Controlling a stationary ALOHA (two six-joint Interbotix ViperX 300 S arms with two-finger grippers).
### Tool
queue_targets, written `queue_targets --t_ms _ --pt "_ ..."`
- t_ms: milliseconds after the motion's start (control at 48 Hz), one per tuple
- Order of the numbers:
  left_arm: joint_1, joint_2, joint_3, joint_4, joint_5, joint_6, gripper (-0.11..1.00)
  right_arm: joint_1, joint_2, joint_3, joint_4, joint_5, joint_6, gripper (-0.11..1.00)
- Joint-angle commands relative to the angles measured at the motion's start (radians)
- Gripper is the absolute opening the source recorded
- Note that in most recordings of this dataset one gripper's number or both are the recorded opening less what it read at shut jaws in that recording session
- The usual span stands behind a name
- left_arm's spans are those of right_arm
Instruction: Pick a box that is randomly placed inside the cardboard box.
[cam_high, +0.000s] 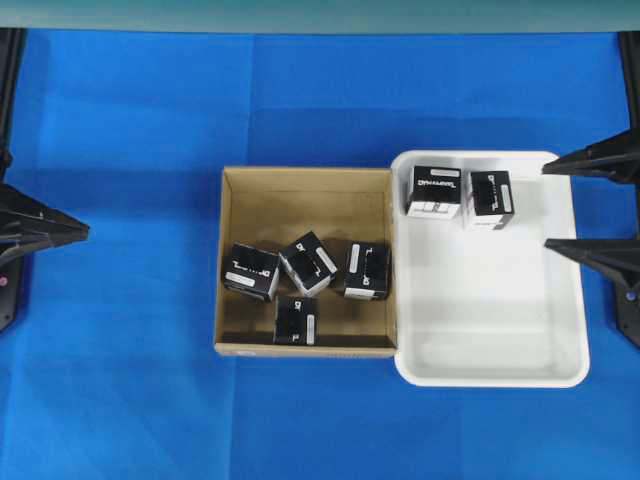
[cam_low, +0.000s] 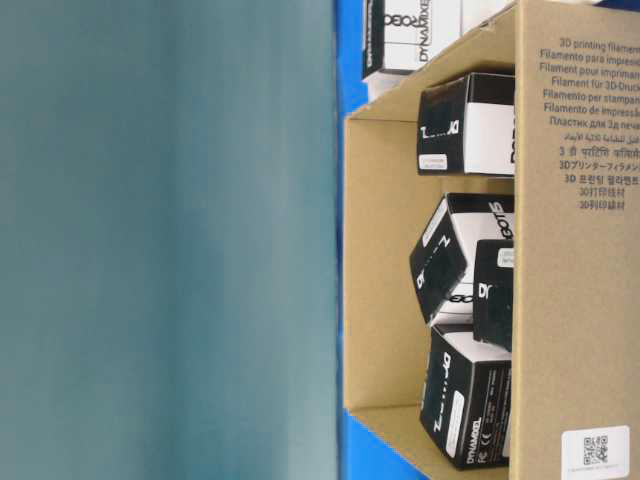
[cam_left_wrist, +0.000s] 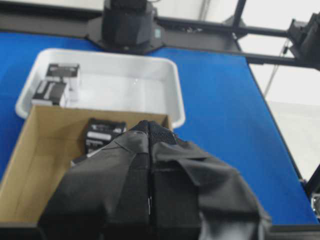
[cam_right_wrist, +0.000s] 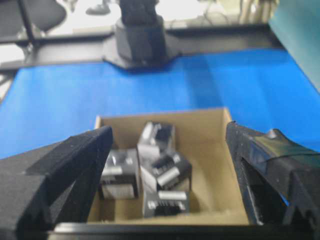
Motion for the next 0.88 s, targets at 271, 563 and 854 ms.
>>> queue_targets --t_ms 271,563,854 --pt "-0.002 0.000 -0.015 0.003 0.021 -0.009 -0.07 0.015 0.057 -0.032 0.005 -0.080 0.003 0.95" --pt "-0.002 -0.028 -0.021 0.003 0.051 -0.009 -0.07 0.034 0.032 -0.055 0.005 0.002 0.003 0.95" --pt "-0.002 -0.049 -0.029 0.002 0.066 -0.009 -0.07 0.057 0.021 -0.058 0.012 0.023 0.002 0.95"
